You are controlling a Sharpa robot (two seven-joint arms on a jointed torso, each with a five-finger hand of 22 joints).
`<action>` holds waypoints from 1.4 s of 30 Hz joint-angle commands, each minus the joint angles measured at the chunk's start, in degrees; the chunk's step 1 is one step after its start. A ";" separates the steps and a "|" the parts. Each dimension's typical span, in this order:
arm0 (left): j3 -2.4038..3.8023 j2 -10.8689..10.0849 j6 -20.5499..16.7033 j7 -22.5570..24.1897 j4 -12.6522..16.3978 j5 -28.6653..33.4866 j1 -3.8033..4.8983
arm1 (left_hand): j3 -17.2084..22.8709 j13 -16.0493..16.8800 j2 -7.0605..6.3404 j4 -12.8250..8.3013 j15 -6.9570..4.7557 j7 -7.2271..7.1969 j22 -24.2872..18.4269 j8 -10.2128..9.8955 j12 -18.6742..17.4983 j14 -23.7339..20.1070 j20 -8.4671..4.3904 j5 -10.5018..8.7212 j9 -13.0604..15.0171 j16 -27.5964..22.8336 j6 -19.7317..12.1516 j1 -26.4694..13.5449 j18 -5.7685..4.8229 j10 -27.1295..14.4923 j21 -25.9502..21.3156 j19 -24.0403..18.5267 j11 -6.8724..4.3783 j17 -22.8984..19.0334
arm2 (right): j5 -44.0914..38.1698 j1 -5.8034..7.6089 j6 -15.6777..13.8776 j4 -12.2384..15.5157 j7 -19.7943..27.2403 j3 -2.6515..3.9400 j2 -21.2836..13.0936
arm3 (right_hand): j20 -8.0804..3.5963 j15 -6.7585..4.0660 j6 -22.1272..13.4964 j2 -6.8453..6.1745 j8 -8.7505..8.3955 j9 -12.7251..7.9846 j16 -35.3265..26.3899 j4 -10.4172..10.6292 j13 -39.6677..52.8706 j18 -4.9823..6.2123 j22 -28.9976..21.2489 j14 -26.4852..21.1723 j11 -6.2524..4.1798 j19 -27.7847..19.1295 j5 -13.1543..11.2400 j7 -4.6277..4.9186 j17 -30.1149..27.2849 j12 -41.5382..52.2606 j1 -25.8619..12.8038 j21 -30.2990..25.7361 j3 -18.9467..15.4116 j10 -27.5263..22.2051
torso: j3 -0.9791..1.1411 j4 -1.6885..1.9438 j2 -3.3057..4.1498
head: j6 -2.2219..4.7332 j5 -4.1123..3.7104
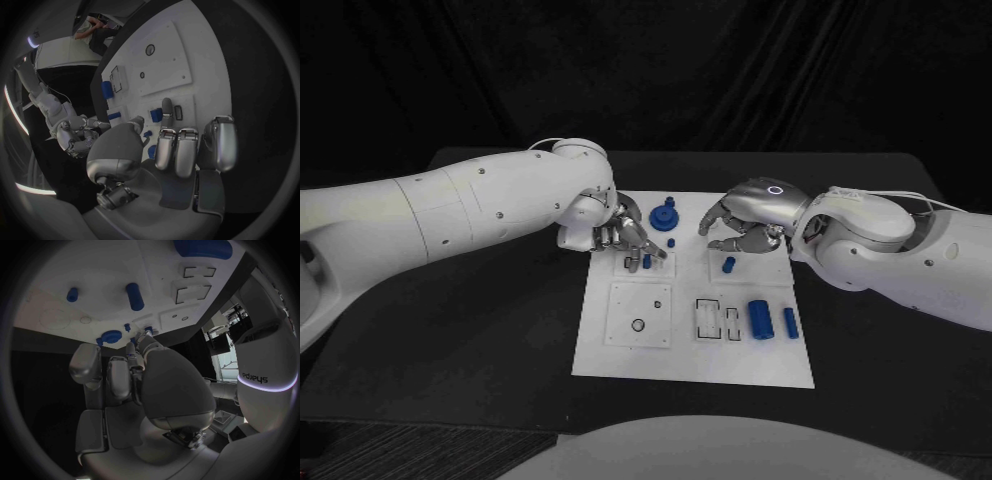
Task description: Assemble the parts on the task board
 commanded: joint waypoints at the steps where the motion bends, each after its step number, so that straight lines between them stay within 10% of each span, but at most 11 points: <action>1: 0.04 -1.22 -3.92 1.81 1.67 -0.22 0.95 | -0.64 15.02 -0.09 -0.03 -0.60 -0.14 11.29 0.19 0.23 5.95 -0.07 -0.21 0.25 0.15 0.69 -0.28 0.27 6.08 0.46 0.78 -0.55 15.09 | -0.08 -0.12 -0.79 0.14 -1.39 0.03 -0.31 | 0.01 0.29 0.48 0.18 -0.28 -0.04 -0.26 0.01 6.94 0.83 7.14 1.66 0.48 -0.32 -0.22 0.16 -0.08 -0.31 0.08 -0.10 0.28 0.46 | -0.03 0.03 0.00 | -0.01 0.04; 12: 0.05 -7.88 -8.61 3.47 7.55 -0.21 5.56 | -2.22 15.02 0.94 -1.50 -1.22 -0.53 11.92 1.76 0.23 5.95 -0.70 0.08 4.37 0.15 -0.83 5.07 -0.22 6.08 2.37 2.70 -1.07 15.09 | -0.08 -0.10 -0.63 0.30 -1.87 0.04 -1.37 | 0.08 0.37 0.89 0.17 -0.16 0.03 -0.75 0.30 6.49 0.94 6.95 1.53 0.58 -0.51 -0.44 0.27 -0.54 -0.60 -0.25 -0.88 0.16 0.14 | 0.03 0.00 -0.01 | -0.01 -0.27; 20: 0.05 -11.14 -8.95 5.74 8.03 -0.21 6.60 | -2.68 15.02 1.49 -2.99 -1.55 -0.88 12.98 3.82 0.23 5.95 -1.01 1.40 8.26 0.15 -2.20 9.25 -1.00 6.08 5.24 4.93 -1.42 15.09 | -0.08 -0.10 -0.15 0.30 -1.98 0.04 -2.03 | 0.13 0.42 1.21 0.25 -0.05 0.08 -0.95 0.53 6.33 0.98 6.87 1.47 0.64 -0.59 -0.48 0.34 -0.72 -0.70 -0.49 -1.20 0.10 0.04 | 0.03 0.17 0.07 | -0.01 -0.35; 42: 0.03 -5.28 -7.69 8.15 -5.36 -0.22 6.46 | -3.09 15.02 2.03 -4.47 -0.85 0.28 12.50 2.58 0.23 5.95 -0.59 3.20 9.93 0.15 -6.89 13.16 -0.67 6.08 3.91 3.83 -0.50 15.09 | -0.08 -0.12 0.37 0.52 -1.40 0.03 -1.85 | 0.22 0.51 1.97 0.29 0.21 0.21 -1.60 0.77 5.81 1.08 6.69 1.31 0.75 -0.75 -0.53 0.49 -1.34 -1.03 -0.68 -1.94 0.04 -0.30 | -0.23 -0.03 0.15 | -0.01 -0.02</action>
